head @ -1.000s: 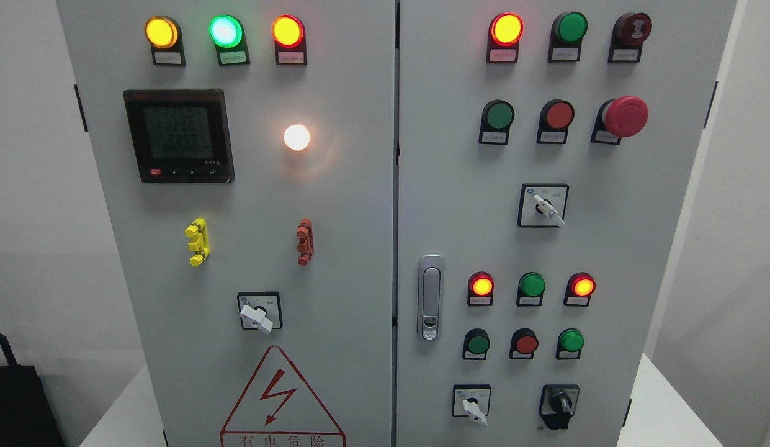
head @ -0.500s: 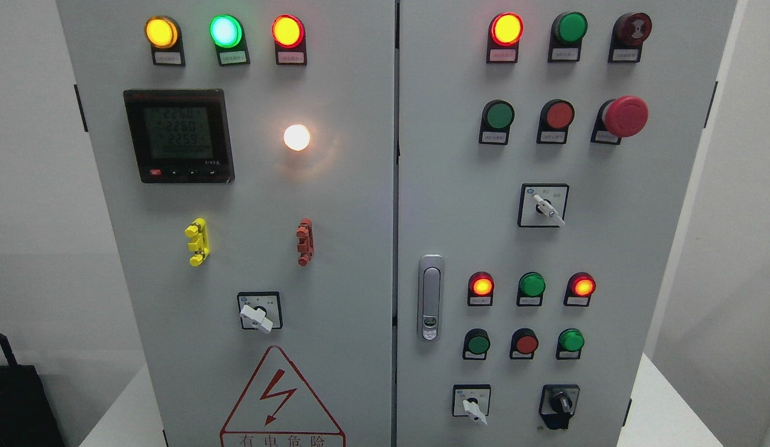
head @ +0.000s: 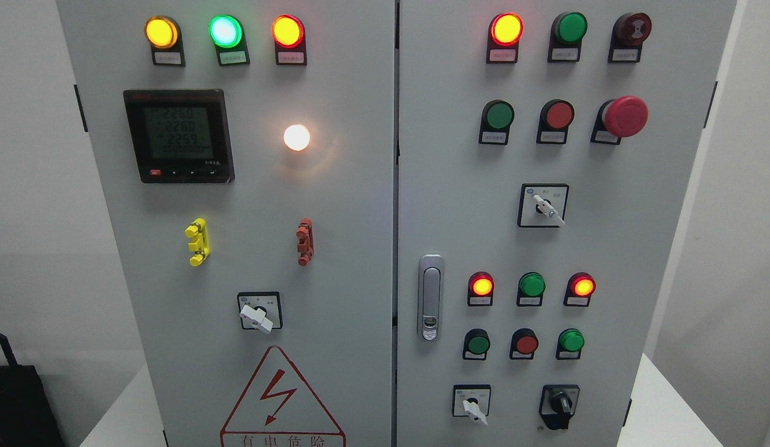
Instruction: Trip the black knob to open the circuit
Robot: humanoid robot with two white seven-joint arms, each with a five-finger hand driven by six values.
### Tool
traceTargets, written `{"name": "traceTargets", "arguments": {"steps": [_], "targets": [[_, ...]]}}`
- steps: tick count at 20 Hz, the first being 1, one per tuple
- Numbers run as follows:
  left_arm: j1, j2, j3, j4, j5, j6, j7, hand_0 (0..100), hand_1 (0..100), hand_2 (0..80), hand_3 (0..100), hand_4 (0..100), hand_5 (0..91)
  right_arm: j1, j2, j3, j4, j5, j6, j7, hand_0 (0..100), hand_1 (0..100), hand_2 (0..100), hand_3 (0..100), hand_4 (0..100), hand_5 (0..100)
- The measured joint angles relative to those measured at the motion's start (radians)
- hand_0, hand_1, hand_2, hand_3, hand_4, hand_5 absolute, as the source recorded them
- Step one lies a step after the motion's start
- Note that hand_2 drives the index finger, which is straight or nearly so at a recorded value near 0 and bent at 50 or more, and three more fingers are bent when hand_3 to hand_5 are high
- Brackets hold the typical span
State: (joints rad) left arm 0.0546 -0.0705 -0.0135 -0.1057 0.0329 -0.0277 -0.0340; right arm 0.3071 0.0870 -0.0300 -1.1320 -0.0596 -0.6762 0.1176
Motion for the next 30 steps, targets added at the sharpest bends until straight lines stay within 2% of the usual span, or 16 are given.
{"name": "traceTargets", "arguments": {"steps": [7,12,22,30], "targets": [[0.000,0.000,0.000,0.000,0.000,0.000,0.000,12,39,0.0,0,0,0.0,-0.003,0.000,-0.006,-0.125,-0.002,0.021,-0.006,90,75,0,85,78,77],[0.000,0.000,0.000,0.000,0.000,0.000,0.000,12,39,0.0,0,0,0.0,-0.008,0.000,-0.014,-0.217,-0.015,0.076,-0.006,93,76,0,86,79,77],[0.000,0.000,0.000,0.000,0.000,0.000,0.000,12,39,0.0,0,0,0.0,-0.068,0.000,-0.023,-0.369,-0.053,0.211,-0.007,95,77,0,87,80,78],[0.000,0.000,0.000,0.000,0.000,0.000,0.000,12,39,0.0,0,0,0.0,-0.126,-0.001,-0.044,-0.423,-0.056,0.274,-0.007,97,78,0,88,80,78]]}}
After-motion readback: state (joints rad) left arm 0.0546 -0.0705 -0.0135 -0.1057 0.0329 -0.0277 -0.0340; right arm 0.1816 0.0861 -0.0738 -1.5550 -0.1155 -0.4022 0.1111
